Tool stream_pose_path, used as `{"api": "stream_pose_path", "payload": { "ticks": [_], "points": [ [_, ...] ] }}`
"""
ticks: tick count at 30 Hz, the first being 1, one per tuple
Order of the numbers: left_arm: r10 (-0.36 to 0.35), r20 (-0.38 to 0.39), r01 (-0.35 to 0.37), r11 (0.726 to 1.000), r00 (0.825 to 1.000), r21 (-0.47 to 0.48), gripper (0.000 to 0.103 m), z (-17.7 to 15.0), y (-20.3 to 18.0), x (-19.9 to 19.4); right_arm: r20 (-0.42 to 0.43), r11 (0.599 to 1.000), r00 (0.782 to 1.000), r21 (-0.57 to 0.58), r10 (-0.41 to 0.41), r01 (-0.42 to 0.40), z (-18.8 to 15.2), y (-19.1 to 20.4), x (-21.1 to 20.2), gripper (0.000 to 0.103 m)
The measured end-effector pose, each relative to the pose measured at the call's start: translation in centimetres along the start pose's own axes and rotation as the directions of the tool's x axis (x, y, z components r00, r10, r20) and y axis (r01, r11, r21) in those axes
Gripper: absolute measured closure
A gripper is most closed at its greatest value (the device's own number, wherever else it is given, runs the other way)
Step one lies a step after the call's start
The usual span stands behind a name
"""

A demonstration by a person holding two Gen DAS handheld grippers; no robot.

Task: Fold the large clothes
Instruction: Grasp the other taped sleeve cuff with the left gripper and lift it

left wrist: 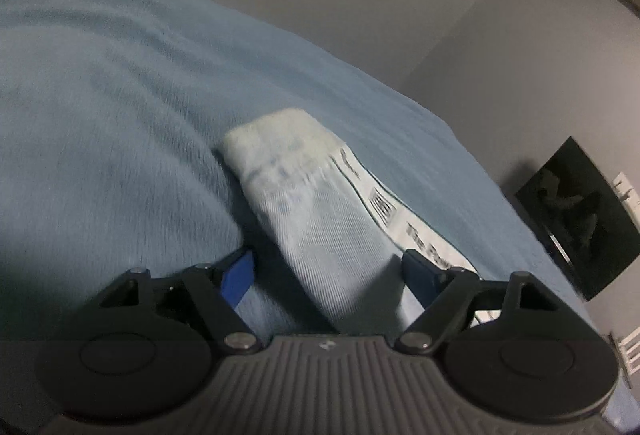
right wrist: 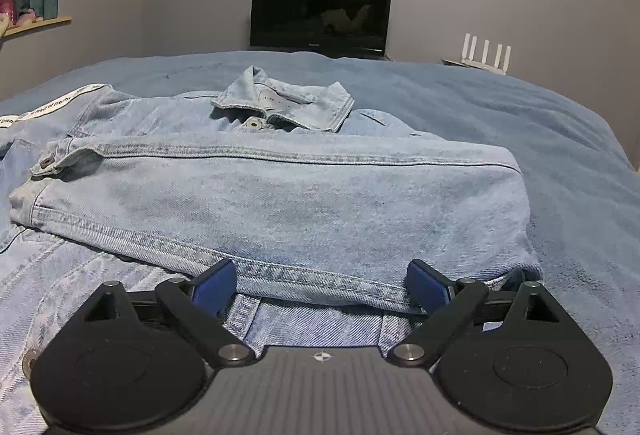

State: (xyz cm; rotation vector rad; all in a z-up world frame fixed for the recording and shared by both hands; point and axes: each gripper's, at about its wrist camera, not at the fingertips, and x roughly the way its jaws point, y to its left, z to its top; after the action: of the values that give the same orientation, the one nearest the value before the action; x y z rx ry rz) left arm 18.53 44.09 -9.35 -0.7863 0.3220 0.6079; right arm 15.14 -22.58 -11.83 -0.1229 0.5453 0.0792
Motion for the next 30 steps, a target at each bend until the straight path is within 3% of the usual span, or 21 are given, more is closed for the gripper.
{"api": "stream_pose_path", "payload": {
  "ticks": [2,4,5,6,9,12,15,18,23,26,30],
  "points": [
    [0.007,-0.009,-0.007,1.0,1.0,0.009,0.024,1.0,0.1,0.4,-0.003,1.0,1.0,-0.002,-0.001,0.001,0.0,0.1,0.2,0.008],
    [-0.004,-0.012,0.004,1.0,1.0,-0.015,0.041,1.8,0.4,0.4,-0.005,1.0,1.0,-0.002,0.0,0.0,-0.1,0.1,0.3,0.007],
    [0.006,-0.012,-0.007,1.0,1.0,-0.023,0.068,2.1,0.6,0.4,-0.006,1.0,1.0,-0.001,0.0,0.0,-0.1,0.1,0.4,0.007],
    [0.007,-0.018,-0.007,1.0,1.0,-0.025,0.088,2.3,0.8,0.3,-0.007,1.0,1.0,-0.001,0.0,0.0,-0.1,0.1,0.5,0.007],
    [-0.034,0.022,0.033,0.999,0.999,0.043,0.095,2.6,0.0,-1.3,-0.007,1.0,1.0,-0.002,-0.001,0.001,-0.1,0.2,0.5,0.007],
    [-0.059,0.082,0.042,0.98,0.995,0.195,0.097,2.5,-2.8,-3.6,-0.006,1.0,1.0,-0.003,-0.001,0.001,-0.1,0.2,0.4,0.007],
    [-0.143,0.117,0.099,0.942,0.983,0.321,0.097,2.3,-6.7,-6.7,-0.004,1.0,1.0,-0.012,-0.004,0.004,-0.2,0.2,0.3,0.007],
    [-0.279,0.125,0.211,0.895,0.952,0.393,0.1,1.8,-10.9,-10.3,0.001,1.0,1.0,-0.017,-0.007,0.007,-0.2,0.2,0.2,0.007],
    [-0.476,0.07,0.37,0.759,0.876,0.536,0.1,-1.2,-18.7,-15.8,0.001,1.0,1.0,-0.016,-0.006,0.006,-0.3,0.2,0.1,0.007],
    [-0.582,-0.008,0.471,0.649,0.813,0.598,0.101,-4.8,-23.0,-19.4,0.003,1.0,1.0,-0.016,-0.004,0.004,-0.3,0.2,0.0,0.007],
    [-0.669,-0.133,0.578,0.504,0.731,0.642,0.102,-11.7,-27.5,-23.3,0.004,1.0,1.0,-0.011,0.001,-0.001,-0.4,0.1,0.0,0.007]
  ]
}}
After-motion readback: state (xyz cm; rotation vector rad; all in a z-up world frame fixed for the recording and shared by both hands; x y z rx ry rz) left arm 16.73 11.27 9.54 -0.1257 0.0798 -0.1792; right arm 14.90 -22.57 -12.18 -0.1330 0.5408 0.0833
